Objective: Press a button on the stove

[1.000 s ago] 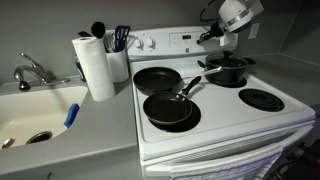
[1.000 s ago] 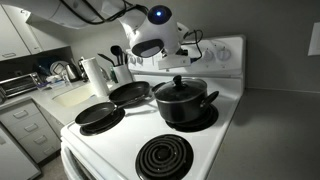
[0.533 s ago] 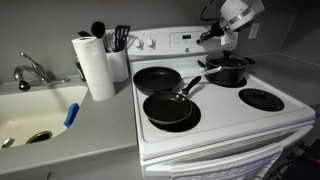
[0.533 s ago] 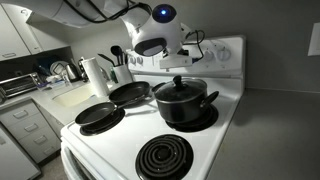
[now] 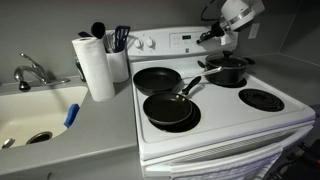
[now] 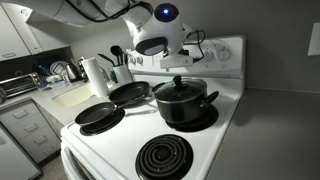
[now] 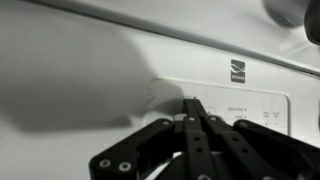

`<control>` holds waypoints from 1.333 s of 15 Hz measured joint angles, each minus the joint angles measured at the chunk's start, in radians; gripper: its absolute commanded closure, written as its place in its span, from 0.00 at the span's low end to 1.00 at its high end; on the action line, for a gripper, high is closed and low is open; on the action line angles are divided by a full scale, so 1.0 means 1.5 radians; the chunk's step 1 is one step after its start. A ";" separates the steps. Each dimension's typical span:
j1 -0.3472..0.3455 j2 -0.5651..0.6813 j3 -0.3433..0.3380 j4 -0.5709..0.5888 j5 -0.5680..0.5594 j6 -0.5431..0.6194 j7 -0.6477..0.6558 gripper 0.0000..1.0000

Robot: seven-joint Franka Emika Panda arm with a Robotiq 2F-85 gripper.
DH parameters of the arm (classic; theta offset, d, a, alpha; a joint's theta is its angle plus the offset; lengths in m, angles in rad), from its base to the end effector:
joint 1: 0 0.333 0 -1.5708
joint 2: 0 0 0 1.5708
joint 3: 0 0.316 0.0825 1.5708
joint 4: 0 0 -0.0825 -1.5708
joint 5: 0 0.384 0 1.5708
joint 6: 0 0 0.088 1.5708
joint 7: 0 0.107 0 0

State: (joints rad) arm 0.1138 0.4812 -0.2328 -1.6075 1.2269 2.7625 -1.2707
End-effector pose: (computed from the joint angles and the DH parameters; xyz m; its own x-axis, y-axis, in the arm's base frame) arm 0.7087 -0.0976 0.4153 0.5886 0.0957 0.8028 0.2297 -0.9719 -0.0526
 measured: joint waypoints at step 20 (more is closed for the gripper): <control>0.102 -0.101 -0.018 -0.144 -0.115 0.083 0.123 1.00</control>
State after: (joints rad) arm 0.2673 0.3296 -0.2600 -1.8230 1.0539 2.8872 -1.0867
